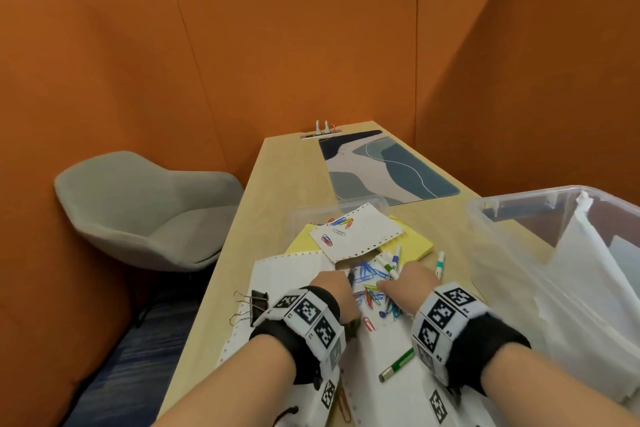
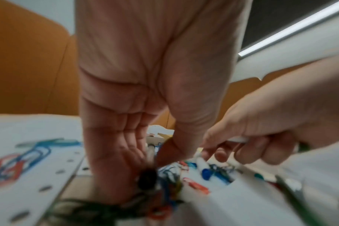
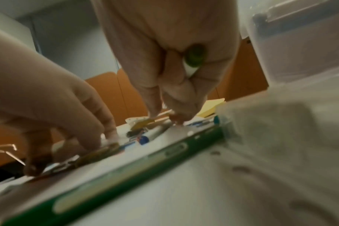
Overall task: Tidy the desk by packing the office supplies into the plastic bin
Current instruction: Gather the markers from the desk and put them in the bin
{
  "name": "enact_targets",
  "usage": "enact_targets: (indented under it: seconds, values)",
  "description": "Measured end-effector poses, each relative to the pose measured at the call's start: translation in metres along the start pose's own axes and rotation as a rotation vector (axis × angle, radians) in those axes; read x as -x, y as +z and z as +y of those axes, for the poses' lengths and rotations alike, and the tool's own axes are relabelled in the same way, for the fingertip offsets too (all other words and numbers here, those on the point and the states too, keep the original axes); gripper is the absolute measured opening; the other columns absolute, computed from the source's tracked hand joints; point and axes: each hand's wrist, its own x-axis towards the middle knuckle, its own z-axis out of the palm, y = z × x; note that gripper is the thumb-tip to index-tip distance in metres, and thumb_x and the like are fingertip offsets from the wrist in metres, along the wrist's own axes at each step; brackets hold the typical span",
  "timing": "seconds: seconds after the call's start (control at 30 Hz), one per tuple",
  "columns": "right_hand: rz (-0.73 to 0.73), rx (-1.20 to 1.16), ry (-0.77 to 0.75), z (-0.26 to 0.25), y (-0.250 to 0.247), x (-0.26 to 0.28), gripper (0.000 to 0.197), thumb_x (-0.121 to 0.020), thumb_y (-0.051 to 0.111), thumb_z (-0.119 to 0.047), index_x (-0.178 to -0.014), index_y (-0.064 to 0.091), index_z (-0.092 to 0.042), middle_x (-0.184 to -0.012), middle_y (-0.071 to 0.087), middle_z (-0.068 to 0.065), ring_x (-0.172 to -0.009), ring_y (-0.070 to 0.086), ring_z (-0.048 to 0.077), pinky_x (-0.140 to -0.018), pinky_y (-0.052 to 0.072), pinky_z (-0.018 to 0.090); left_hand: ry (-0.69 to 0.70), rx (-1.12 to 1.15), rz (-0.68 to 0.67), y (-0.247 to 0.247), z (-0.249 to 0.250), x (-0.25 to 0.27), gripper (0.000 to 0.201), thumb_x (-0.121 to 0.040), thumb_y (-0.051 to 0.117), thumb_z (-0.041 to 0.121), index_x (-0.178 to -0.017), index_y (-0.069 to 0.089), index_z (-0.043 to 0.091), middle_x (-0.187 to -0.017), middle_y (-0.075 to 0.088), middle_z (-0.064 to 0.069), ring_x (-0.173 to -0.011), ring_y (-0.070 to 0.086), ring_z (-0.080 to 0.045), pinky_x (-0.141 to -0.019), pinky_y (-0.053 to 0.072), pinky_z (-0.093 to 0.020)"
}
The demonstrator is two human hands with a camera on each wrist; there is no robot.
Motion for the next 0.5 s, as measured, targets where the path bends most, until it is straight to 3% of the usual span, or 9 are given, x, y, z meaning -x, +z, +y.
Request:
enact_targets:
  seconds: [0.07,0.13,0.2,0.23,0.3,0.33,0.37,0.43,0.5]
  values:
    - [0.02,0.035,-0.003,0.0,0.0,-0.002,0.042,-0.088,0.058,-0.032,-0.06,0.033,-0.013,-0.061,0.039,-0.001,-0.052,0.037,0.009,-0.043,0.026,0.019,-0.011,0.043,-0.044,-0.002,0.0,0.004,0.033,-0.097,0.041,0.025,-0.113,0.057,0.002,-0.128,0.057,-0.015,-0.112,0.056,-0.027,-0.095,0.045,-0.03]
    - [0.025,0.073,-0.017,-0.001,-0.001,-0.003,0.042,-0.087,0.06,-0.031,-0.061,0.032,-0.013,-0.061,0.038,-0.001,-0.051,0.035,0.008,-0.042,0.026,0.019,0.02,0.027,-0.014,-0.003,-0.003,0.006,0.031,-0.098,0.036,0.018,-0.104,0.059,0.0,-0.122,0.059,-0.017,-0.092,0.053,-0.023,-0.086,0.047,-0.028]
    - [0.011,0.067,-0.03,-0.002,-0.001,-0.003,0.042,-0.085,0.062,-0.03,-0.061,0.032,-0.014,-0.06,0.038,-0.001,-0.05,0.035,0.009,-0.041,0.025,0.02,0.003,0.123,-0.007,-0.009,-0.001,0.011,0.029,-0.096,0.038,0.011,-0.105,0.06,-0.006,-0.092,0.06,-0.014,-0.08,0.046,-0.021,-0.068,0.046,-0.024]
    - [0.002,0.063,-0.032,-0.002,-0.001,-0.002,0.042,-0.084,0.063,-0.029,-0.06,0.032,-0.014,-0.06,0.038,-0.001,-0.05,0.035,0.009,-0.042,0.024,0.02,-0.012,0.161,-0.002,-0.014,0.001,0.016,0.025,-0.095,0.039,0.007,-0.095,0.06,-0.008,-0.081,0.056,-0.012,-0.081,0.048,-0.024,-0.068,0.046,-0.023]
    - [-0.008,0.058,-0.023,-0.002,0.001,-0.001,0.04,-0.083,0.062,-0.03,-0.06,0.033,-0.014,-0.059,0.038,-0.001,-0.05,0.034,0.009,-0.042,0.025,0.019,0.023,0.123,-0.013,-0.021,0.003,0.024,0.018,-0.094,0.04,-0.001,-0.079,0.05,-0.004,-0.093,0.062,-0.02,-0.087,0.058,-0.033,-0.072,0.047,-0.028]
    - [-0.017,0.053,-0.011,-0.001,0.001,0.0,0.039,-0.083,0.062,-0.031,-0.061,0.035,-0.013,-0.06,0.038,-0.001,-0.05,0.035,0.009,-0.042,0.025,0.019,0.01,0.174,-0.024,-0.021,0.003,0.025,0.014,-0.093,0.041,-0.002,-0.082,0.048,-0.002,-0.102,0.063,-0.024,-0.08,0.059,-0.029,-0.063,0.045,-0.025]
    - [-0.017,0.045,0.0,0.0,0.001,0.0,0.037,-0.084,0.059,-0.033,-0.062,0.038,-0.012,-0.061,0.04,0.0,-0.052,0.036,0.009,-0.043,0.026,0.02,-0.014,0.302,-0.001,-0.02,0.001,0.023,0.014,-0.093,0.041,0.001,-0.084,0.051,0.0,-0.098,0.062,-0.023,-0.065,0.054,-0.021,-0.05,0.042,-0.019]
    - [0.013,0.0,0.014,0.0,-0.003,0.003,0.028,-0.09,0.049,-0.03,-0.074,0.046,-0.007,-0.07,0.047,0.003,-0.061,0.045,0.015,-0.047,0.03,0.023,-0.063,0.434,0.046,-0.016,-0.006,0.02,0.021,-0.092,0.043,0.009,-0.072,0.051,0.006,-0.07,0.051,-0.011,-0.05,0.039,-0.013,-0.032,0.034,-0.015]
    - [0.072,-0.083,0.029,0.002,-0.01,0.002,0.023,-0.093,0.041,-0.022,-0.092,0.052,-0.002,-0.089,0.052,0.012,-0.084,0.055,0.027,-0.061,0.037,0.025,-0.09,0.525,-0.007,-0.011,-0.005,0.017,0.027,-0.087,0.046,0.01,-0.062,0.037,0.012,-0.057,0.039,-0.007,-0.045,0.035,-0.017,-0.039,0.032,-0.022]
